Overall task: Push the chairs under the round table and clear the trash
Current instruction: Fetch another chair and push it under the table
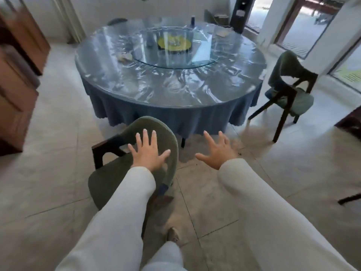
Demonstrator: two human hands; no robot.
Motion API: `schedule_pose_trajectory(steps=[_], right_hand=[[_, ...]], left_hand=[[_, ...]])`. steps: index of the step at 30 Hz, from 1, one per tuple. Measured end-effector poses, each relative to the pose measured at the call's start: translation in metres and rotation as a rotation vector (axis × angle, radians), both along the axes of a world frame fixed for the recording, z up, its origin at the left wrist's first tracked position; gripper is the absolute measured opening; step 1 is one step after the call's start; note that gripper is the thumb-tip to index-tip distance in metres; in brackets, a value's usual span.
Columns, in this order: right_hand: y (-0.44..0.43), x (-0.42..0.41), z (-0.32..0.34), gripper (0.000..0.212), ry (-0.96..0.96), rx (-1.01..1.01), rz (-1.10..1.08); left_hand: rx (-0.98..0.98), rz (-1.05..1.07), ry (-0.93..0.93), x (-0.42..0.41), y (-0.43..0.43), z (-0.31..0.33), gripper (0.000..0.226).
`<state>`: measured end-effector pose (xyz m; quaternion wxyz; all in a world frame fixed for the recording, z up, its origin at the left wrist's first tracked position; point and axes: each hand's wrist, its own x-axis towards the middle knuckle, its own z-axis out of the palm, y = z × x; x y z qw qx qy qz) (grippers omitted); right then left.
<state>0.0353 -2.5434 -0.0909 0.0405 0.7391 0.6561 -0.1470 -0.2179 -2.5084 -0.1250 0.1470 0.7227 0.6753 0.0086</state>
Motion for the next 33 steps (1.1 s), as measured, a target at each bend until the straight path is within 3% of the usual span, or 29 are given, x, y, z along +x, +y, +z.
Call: schedule_pose_trajectory(steps=[7,12,17,25,29,33], right_hand=[[0.110,-0.039,-0.005,0.093,0.041,-0.079,0.185],[0.183,-0.062,-0.038,0.099,0.033,-0.164,0.384],[0.267,-0.074,-0.082,0.110,-0.064,-0.200,0.729],[0.395,-0.115,-0.144,0.121,-0.251,-0.198,1.288],[0.419,-0.144,-0.162,0.102,-0.422,-0.163,1.686],[0.427,-0.166,-0.181,0.066,-0.558,-0.160,1.963]], left_hand=[[-0.092,0.188,-0.101,-0.014,0.059,-0.027,0.098],[-0.206,0.415,-0.325,0.000,0.088,-0.059,0.099],[-0.245,0.660,-0.578,0.034,0.131,-0.086,0.104],[-0.240,1.221,-0.873,0.101,0.215,-0.128,0.113],[-0.237,1.409,-0.993,0.126,0.253,-0.145,0.101],[-0.316,1.545,-0.773,0.140,0.269,-0.165,0.077]])
